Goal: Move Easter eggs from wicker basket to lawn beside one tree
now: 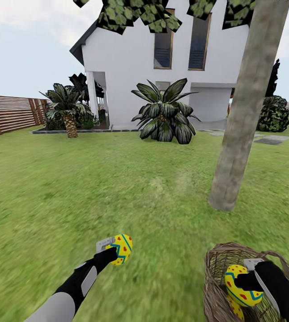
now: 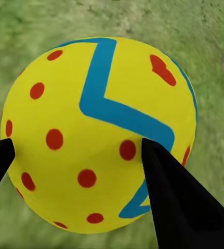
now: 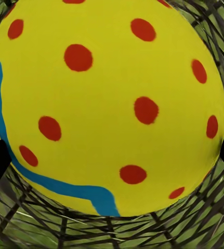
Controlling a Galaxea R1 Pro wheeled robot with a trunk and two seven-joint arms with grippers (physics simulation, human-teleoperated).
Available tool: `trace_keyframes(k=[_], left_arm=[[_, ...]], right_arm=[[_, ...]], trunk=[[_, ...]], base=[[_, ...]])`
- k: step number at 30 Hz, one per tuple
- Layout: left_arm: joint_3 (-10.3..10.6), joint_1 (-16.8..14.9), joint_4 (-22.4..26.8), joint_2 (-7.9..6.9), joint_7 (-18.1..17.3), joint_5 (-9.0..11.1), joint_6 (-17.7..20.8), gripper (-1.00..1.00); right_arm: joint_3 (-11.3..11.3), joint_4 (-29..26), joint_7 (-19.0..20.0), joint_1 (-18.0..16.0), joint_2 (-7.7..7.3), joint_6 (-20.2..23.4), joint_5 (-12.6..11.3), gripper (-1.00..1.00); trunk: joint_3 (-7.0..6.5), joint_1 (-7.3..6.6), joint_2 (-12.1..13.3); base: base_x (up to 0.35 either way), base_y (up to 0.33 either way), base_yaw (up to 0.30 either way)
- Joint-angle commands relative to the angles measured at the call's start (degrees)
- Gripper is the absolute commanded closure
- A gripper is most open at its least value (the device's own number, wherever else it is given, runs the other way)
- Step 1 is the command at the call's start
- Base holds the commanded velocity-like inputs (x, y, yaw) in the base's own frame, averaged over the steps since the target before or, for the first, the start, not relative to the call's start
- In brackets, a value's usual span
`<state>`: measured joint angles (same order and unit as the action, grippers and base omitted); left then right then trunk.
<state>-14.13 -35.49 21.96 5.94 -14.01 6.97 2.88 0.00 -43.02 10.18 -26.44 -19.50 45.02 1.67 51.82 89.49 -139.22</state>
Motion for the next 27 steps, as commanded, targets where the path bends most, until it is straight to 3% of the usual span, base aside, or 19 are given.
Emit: trace_keyframes(k=[1, 4, 27], left_arm=[[-0.28, -0.02, 0.02, 0.04, -0.23, 0.48, 0.29, 1.00], [-0.28, -0.02, 0.02, 0.04, -0.23, 0.50, 0.25, 1.00], [-0.28, -0.02, -0.47, 0.48, -0.23, 0.42, 0.29, 1.00]], right_arm=[[0.00, -0.05, 0.23, -0.02, -0.01, 0.25, 0.19, 1.00], [0.00, -0.05, 0.20, -0.03, -0.01, 0.25, 0.18, 1.00], [0.52, -0.04, 0.20, -0.03, 0.03, 0.25, 0.18, 1.00]], trunk=[[-0.12, -0.24, 0.39], [-0.12, -0.24, 0.39], [-4.25, -5.29, 9.61]], base=[[-0.001, 0.001, 0.000], [0.000, 0.000, 0.000], [0.000, 0.000, 0.000]])
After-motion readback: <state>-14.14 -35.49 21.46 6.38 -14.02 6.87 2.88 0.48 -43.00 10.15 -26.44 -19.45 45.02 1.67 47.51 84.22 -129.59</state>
